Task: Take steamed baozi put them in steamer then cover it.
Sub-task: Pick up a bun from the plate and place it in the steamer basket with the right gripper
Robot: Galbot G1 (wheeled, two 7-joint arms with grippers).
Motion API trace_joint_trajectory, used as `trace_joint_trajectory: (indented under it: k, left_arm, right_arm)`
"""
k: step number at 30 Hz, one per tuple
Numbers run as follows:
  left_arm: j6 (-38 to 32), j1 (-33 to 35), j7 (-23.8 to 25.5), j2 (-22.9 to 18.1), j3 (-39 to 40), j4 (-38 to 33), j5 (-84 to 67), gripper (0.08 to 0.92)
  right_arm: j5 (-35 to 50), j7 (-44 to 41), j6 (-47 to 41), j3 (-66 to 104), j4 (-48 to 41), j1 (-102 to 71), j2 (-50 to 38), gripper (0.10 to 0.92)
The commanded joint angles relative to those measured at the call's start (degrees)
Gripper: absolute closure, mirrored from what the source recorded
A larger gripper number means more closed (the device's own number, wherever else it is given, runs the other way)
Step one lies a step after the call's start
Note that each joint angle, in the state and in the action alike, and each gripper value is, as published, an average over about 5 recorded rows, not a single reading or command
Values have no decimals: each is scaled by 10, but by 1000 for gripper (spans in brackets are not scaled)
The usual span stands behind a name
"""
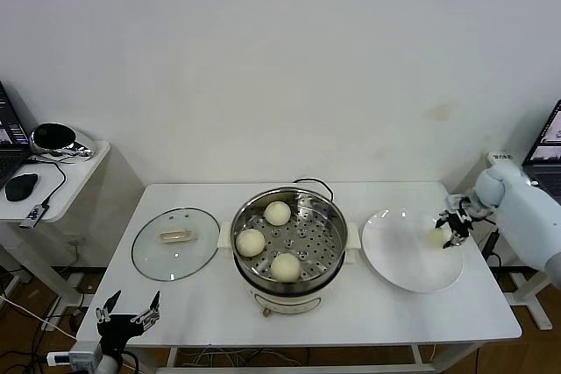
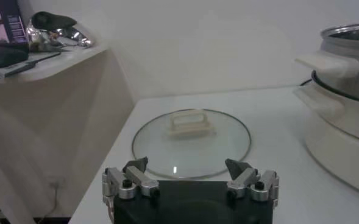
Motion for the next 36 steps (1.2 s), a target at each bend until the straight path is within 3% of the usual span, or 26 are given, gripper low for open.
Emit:
trace_joint_trajectory:
  k: [1, 9, 17, 31, 36]
  left_arm:
    - [3, -11, -2, 7, -3, 0, 14, 177]
    - [9, -14, -3, 12, -4, -14, 31, 177]
    - [8, -13, -7, 14, -1, -34, 28, 177]
    - [8, -13, -10, 11, -4, -50, 24, 177]
    - [9, -15, -9, 11, -6, -50, 19, 177]
  right_arm:
    - [223, -23, -121, -228, 214, 176, -92, 440]
    - [467, -42, -221, -518, 356, 471, -42, 435]
    - [615, -22, -290, -590, 416, 549, 55, 439]
    - [633, 16, -339, -582, 366, 460, 195, 440]
    - [594, 30, -349, -569, 338, 418, 230, 440]
